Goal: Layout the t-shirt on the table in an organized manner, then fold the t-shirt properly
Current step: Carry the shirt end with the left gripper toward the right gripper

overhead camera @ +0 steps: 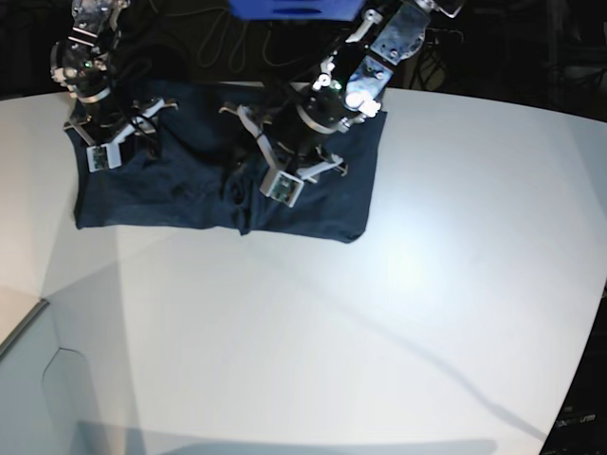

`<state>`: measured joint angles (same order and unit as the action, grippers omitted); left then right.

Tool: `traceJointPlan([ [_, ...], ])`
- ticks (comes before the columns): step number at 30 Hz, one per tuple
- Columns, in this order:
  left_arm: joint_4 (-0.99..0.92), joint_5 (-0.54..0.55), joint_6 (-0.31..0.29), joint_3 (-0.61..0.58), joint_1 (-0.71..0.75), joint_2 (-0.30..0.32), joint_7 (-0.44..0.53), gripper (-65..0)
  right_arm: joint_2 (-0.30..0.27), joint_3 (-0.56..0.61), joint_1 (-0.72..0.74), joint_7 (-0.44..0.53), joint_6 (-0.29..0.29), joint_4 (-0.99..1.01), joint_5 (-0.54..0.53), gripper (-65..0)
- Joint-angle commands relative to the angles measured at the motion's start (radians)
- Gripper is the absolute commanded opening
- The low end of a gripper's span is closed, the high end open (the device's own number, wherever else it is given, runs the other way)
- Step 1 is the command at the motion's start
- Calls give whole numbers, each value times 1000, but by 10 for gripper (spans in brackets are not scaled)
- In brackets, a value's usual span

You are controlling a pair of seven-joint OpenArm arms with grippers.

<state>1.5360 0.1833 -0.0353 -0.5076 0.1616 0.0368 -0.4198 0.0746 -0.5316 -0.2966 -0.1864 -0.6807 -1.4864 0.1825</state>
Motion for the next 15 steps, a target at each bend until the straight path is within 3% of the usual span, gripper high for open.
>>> traceJointPlan([
  [1, 51, 2, -7, -4, 3, 1, 31, -348, -5, -2, 4, 23, -17, -20, -15, -298],
  [9, 119, 2, -2, 20, 13, 64, 31, -325, -2, -8, 1, 23, -17, -87, -15, -296],
  [15, 30, 3, -8, 249, 16, 59, 32, -325, 23, -11, -19, 21, -17, -205, -15, -294],
])
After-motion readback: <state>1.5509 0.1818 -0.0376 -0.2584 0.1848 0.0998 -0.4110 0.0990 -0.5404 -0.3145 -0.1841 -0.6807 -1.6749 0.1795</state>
